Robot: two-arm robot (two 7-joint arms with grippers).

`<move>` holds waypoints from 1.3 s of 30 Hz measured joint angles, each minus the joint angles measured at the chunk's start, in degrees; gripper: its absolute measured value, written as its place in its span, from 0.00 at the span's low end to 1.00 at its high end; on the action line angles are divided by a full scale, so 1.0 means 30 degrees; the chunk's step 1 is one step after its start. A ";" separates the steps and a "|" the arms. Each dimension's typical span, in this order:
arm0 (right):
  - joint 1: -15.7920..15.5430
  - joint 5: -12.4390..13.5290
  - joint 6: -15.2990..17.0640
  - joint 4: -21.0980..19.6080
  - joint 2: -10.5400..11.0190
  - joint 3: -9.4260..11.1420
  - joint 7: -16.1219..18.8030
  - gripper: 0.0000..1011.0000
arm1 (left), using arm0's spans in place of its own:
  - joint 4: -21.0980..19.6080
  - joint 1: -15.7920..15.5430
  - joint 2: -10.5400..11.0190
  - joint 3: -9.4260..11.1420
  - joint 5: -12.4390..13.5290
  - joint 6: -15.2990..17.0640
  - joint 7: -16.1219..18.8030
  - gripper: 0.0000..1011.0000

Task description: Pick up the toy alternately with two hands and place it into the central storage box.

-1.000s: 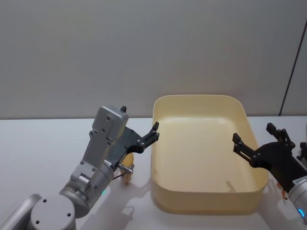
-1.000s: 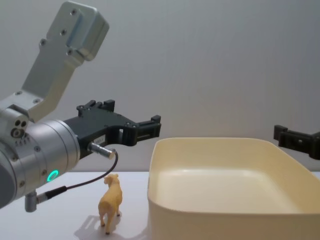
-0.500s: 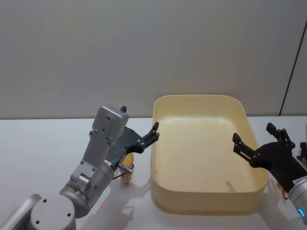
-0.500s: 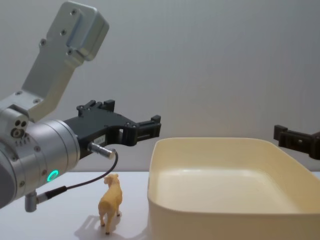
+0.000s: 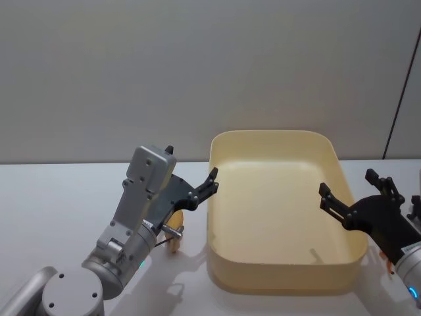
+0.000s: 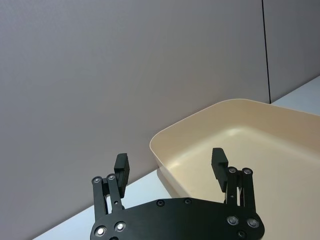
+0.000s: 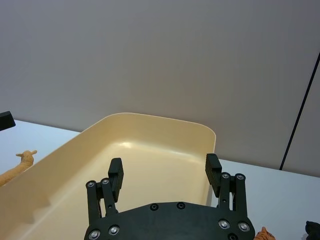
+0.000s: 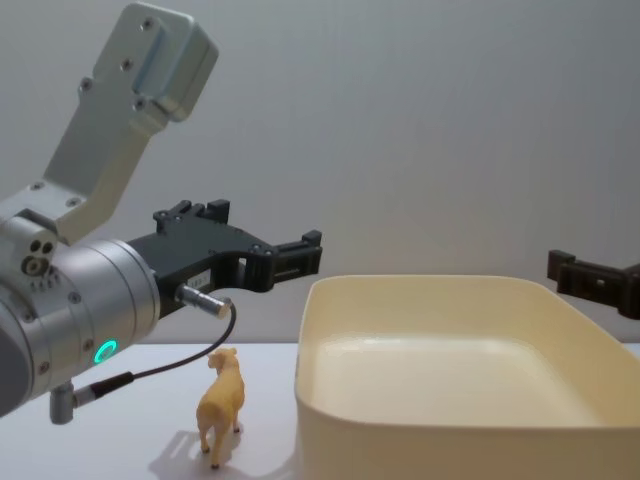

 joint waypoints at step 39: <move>-0.0264 0.0416 -0.0131 0.0055 0.0739 0.0654 0.0058 0.99 | -0.0001 0.0000 0.0000 0.0000 0.0000 0.0000 -0.0001 0.99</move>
